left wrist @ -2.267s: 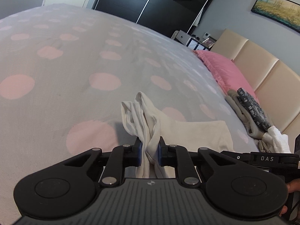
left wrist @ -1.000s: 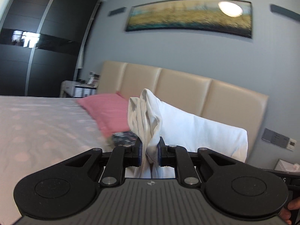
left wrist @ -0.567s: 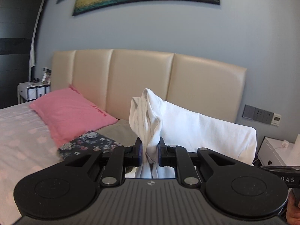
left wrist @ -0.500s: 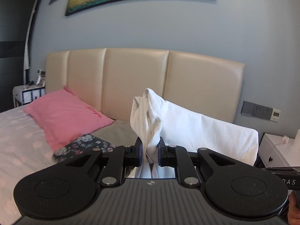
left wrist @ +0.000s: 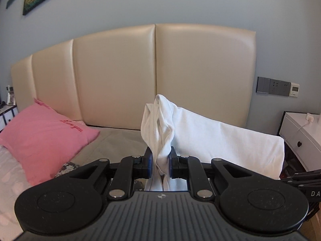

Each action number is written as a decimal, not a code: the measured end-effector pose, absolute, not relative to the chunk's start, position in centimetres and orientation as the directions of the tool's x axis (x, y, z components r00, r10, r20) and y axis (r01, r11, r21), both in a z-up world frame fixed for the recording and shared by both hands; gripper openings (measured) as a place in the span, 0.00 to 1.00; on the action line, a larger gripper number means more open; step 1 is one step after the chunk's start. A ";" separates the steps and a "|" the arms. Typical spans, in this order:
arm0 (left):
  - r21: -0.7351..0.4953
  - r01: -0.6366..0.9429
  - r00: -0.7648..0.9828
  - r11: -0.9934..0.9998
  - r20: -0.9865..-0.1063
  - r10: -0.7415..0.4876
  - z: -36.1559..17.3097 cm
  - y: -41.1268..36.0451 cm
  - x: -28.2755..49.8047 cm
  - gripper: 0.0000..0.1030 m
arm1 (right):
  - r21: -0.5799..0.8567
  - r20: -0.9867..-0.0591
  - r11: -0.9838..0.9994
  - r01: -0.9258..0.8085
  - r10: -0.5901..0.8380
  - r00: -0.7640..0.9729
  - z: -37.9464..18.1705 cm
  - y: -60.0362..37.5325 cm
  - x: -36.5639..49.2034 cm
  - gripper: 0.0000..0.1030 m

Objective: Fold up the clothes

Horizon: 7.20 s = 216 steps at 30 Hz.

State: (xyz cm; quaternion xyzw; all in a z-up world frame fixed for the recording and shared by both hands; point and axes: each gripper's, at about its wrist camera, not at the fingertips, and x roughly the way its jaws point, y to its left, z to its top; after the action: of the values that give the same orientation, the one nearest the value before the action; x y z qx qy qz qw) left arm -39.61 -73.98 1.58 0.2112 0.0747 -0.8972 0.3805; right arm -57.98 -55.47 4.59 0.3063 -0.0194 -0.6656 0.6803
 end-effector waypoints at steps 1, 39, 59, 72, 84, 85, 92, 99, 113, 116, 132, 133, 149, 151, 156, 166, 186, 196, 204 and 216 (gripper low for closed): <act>0.024 0.706 -0.628 -0.708 -0.441 -0.641 1.2 -74.9 -40.1 0.12 | 0.443 -0.387 -0.084 0.892 -0.916 0.106 4.3 -55.9 -58.4 0.10; 0.003 0.744 -0.497 -0.668 -0.665 -0.557 -11.4 -85.4 -51.6 0.29 | 0.577 -0.592 -0.476 0.664 -0.804 -0.062 -7.9 -65.7 -71.3 0.39; 0.105 0.769 -0.404 -0.631 -0.685 -0.606 -14.2 -85.8 -52.2 0.27 | 0.326 -0.631 -0.435 0.840 -0.761 -0.149 -9.3 -68.0 -69.7 0.08; 0.061 0.757 -0.493 -0.651 -0.599 -0.630 -8.0 -76.8 -43.5 0.12 | 0.296 -0.576 -0.326 0.898 -0.811 -0.104 -3.4 -63.0 -64.4 0.35; 0.128 0.812 -0.311 -0.570 -0.731 -0.607 -16.0 -75.2 -41.0 0.11 | 0.161 -0.649 -0.226 0.961 -0.757 -0.070 -6.7 -60.7 -58.8 0.39; 0.129 0.812 -0.308 -0.569 -0.734 -0.606 -16.2 -75.3 -40.9 0.11 | 0.177 -0.654 -0.231 0.957 -0.754 -0.061 -6.9 -60.7 -59.1 0.40; 0.146 0.854 -0.265 -0.500 -0.706 -0.657 -13.7 -72.3 -38.9 0.12 | 0.177 -0.644 -0.269 0.947 -0.759 -0.095 -5.5 -58.3 -60.0 0.40; 0.144 0.874 -0.265 -0.465 -0.660 -0.703 -9.8 -65.2 -37.9 0.22 | 0.159 -0.634 -0.212 0.964 -0.770 -0.065 -3.6 -56.1 -58.5 0.40; 0.013 0.951 -0.225 -0.308 -0.656 -0.721 -6.4 -54.9 -36.6 0.59 | 0.123 -0.633 -0.056 0.991 -0.774 0.034 0.2 -49.3 -54.8 0.49; 0.027 0.970 -0.162 -0.242 -0.673 -0.722 -6.9 -53.9 -36.6 0.61 | 0.119 -0.628 -0.038 0.992 -0.777 0.046 0.7 -48.3 -54.6 0.50; -0.033 0.989 -0.127 -0.144 -0.691 -0.711 -7.2 -51.6 -36.3 0.67 | 0.097 -0.623 0.025 0.995 -0.778 0.080 2.1 -46.5 -53.4 0.54; -0.042 0.990 -0.128 -0.138 -0.693 -0.709 -7.3 -51.6 -36.3 0.67 | 0.095 -0.622 0.026 0.995 -0.779 0.080 2.1 -46.4 -53.4 0.54; -0.018 0.992 -0.105 -0.128 -0.693 -0.713 -7.4 -51.2 -37.4 0.68 | 0.072 -0.596 0.048 0.996 -0.799 0.082 3.2 -45.8 -53.0 0.63; -0.016 0.992 -0.103 -0.127 -0.690 -0.716 -7.3 -51.1 -37.5 0.68 | 0.072 -0.595 0.051 0.996 -0.800 0.084 3.3 -45.7 -53.0 0.63; -0.028 0.991 -0.115 -0.132 -0.687 -0.717 -6.9 -50.9 -37.7 0.68 | 0.053 -0.588 0.055 0.997 -0.805 0.076 3.7 -45.4 -52.8 0.68; -0.037 0.991 -0.120 -0.131 -0.688 -0.715 -6.7 -50.3 -37.7 0.68 | 0.030 -0.573 0.046 0.998 -0.817 0.055 4.4 -44.9 -52.4 0.80; -0.041 0.992 -0.116 -0.121 -0.686 -0.718 -6.3 -49.9 -37.4 0.68 | 0.022 -0.564 0.054 0.998 -0.824 0.057 4.9 -44.3 -52.1 0.80; -0.040 0.992 -0.117 -0.124 -0.686 -0.718 -6.3 -49.8 -37.3 0.68 | 0.025 -0.566 0.054 0.998 -0.822 0.058 4.8 -44.3 -52.1 0.80; -0.032 0.991 -0.115 -0.128 -0.688 -0.716 -6.3 -49.8 -37.4 0.68 | 0.016 -0.567 0.053 0.998 -0.822 0.053 4.9 -44.2 -51.9 0.80; -0.029 0.991 -0.112 -0.127 -0.684 -0.720 -6.3 -49.7 -37.4 0.67 | 0.021 -0.566 0.055 0.998 -0.822 0.057 4.8 -44.1 -52.0 0.80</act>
State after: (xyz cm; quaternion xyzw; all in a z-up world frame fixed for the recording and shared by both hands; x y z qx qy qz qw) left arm -37.39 -49.71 -6.27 0.2675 0.2534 -0.7015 0.6101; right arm -52.02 -44.15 4.82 0.2108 0.2085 -0.6541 0.6959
